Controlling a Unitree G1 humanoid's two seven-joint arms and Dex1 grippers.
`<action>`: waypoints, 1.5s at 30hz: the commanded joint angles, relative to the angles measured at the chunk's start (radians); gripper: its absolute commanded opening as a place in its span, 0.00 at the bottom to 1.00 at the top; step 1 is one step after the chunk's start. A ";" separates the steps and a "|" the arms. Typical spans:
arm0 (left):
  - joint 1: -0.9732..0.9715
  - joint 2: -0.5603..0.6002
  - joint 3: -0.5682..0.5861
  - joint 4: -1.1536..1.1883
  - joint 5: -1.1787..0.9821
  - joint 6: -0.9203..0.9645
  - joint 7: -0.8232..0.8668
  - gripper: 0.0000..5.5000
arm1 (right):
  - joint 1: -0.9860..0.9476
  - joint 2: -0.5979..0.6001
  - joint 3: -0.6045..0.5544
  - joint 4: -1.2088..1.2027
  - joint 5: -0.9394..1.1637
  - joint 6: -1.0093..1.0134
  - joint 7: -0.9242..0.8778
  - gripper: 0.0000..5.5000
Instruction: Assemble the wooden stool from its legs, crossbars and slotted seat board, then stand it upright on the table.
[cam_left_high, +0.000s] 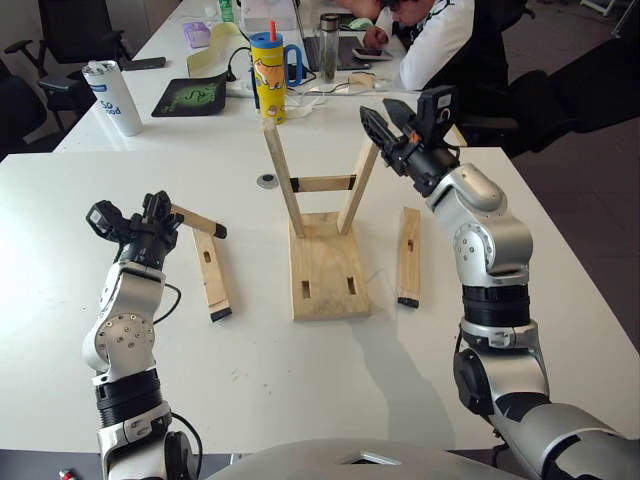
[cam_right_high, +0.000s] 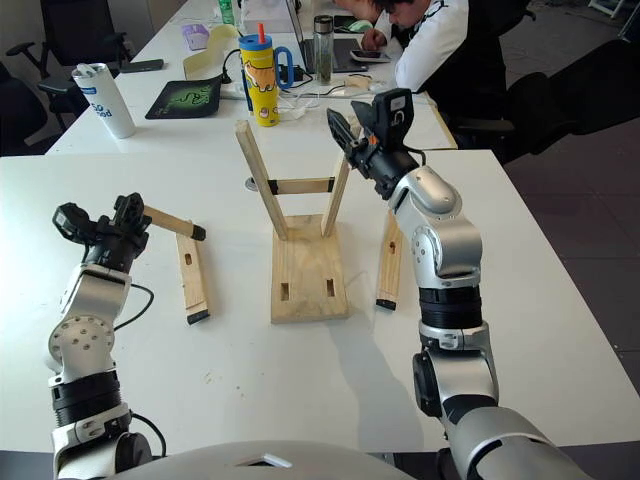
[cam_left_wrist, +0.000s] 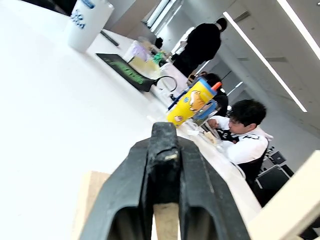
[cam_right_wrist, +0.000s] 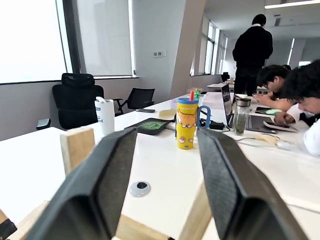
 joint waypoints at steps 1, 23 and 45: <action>-0.007 -0.028 0.010 0.050 0.081 -0.046 0.041 0.07 | 0.087 0.046 0.035 -0.073 -0.029 -0.002 -0.056 0.40; 0.035 -0.056 0.025 0.024 0.171 -0.046 0.028 0.07 | 0.184 0.079 0.050 -0.135 -0.054 -0.012 -0.105 0.40; 0.073 -0.103 0.029 -0.104 0.187 -0.079 0.023 0.07 | 0.176 0.073 0.051 -0.127 -0.060 -0.011 -0.103 0.40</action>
